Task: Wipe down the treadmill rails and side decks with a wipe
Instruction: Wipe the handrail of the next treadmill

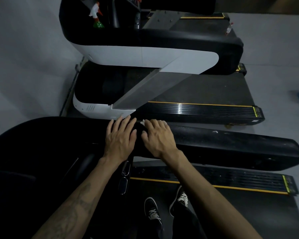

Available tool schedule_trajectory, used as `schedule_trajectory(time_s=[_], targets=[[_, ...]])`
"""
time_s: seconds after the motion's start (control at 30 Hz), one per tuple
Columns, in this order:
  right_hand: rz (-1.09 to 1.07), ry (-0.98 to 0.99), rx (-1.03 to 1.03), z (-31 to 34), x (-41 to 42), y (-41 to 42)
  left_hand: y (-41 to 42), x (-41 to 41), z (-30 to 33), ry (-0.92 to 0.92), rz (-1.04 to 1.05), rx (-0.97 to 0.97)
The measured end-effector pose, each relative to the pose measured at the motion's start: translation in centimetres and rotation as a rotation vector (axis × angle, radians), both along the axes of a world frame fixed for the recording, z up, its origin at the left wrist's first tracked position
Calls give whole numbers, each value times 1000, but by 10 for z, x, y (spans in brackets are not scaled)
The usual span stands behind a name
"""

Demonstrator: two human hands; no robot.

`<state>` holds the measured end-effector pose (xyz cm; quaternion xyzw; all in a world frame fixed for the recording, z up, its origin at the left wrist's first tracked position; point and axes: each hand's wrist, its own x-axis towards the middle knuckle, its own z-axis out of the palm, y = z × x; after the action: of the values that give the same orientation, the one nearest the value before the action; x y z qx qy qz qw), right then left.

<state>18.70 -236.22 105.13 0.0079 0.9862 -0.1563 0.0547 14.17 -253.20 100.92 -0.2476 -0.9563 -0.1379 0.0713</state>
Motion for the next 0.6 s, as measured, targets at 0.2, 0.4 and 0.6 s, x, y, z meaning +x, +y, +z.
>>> schedule_trajectory(time_s=[0.2, 0.4, 0.6], targets=[[-39, -33, 20, -4, 4, 21, 14, 3, 6, -49, 23, 11], [-36, 47, 26, -6, 18, 7, 24, 5, -1, -73, 39, 54], [-21, -16, 31, -5, 7, 27, 20, 5, -4, -54, -7, 23]])
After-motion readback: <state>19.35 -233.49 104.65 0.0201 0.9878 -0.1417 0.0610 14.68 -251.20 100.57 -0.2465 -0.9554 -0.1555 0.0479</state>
